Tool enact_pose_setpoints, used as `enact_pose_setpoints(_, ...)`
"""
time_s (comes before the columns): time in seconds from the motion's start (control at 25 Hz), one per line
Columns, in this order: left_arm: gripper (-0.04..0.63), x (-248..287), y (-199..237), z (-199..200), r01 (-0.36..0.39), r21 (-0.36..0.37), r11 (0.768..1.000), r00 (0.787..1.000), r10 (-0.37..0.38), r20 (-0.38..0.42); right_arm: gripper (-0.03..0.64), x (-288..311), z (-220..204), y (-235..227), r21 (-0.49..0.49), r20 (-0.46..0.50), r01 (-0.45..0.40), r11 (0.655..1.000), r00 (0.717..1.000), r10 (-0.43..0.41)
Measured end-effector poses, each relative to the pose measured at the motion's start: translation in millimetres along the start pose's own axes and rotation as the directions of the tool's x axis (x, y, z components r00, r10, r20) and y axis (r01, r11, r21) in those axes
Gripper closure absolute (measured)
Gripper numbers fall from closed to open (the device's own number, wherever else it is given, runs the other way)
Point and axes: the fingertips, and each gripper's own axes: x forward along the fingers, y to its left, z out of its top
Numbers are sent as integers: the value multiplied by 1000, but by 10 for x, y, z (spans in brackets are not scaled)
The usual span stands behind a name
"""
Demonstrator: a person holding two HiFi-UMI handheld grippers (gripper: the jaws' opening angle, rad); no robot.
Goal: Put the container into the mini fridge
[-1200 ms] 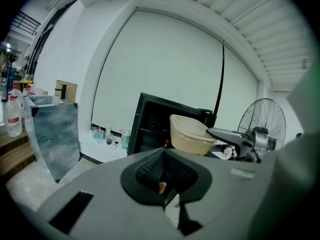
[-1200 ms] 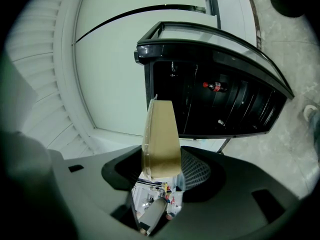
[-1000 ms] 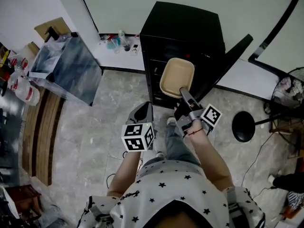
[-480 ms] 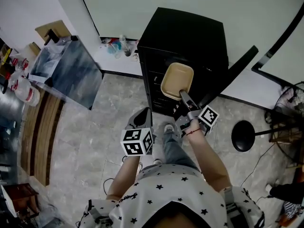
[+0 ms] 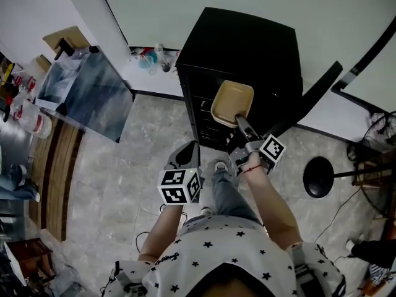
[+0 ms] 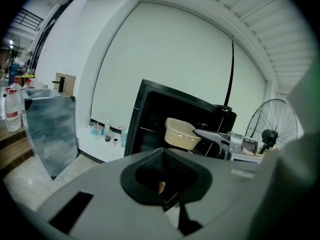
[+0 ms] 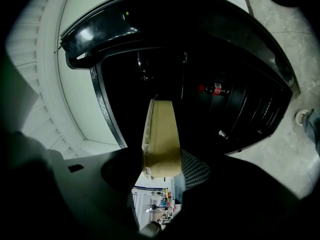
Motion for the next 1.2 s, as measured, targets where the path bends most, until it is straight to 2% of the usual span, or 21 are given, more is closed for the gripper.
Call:
enact_pose_setpoints(0.24,583,107,8,35,11,2,1000,1000,-11,-7,400,124,123,-67,47,39,12,999,999,-14)
enact_pose_setpoints(1.2,583,333,-27,27,32,4,999,999,-32,-36,394,491,467,-93,97,142,2,995,990,-15)
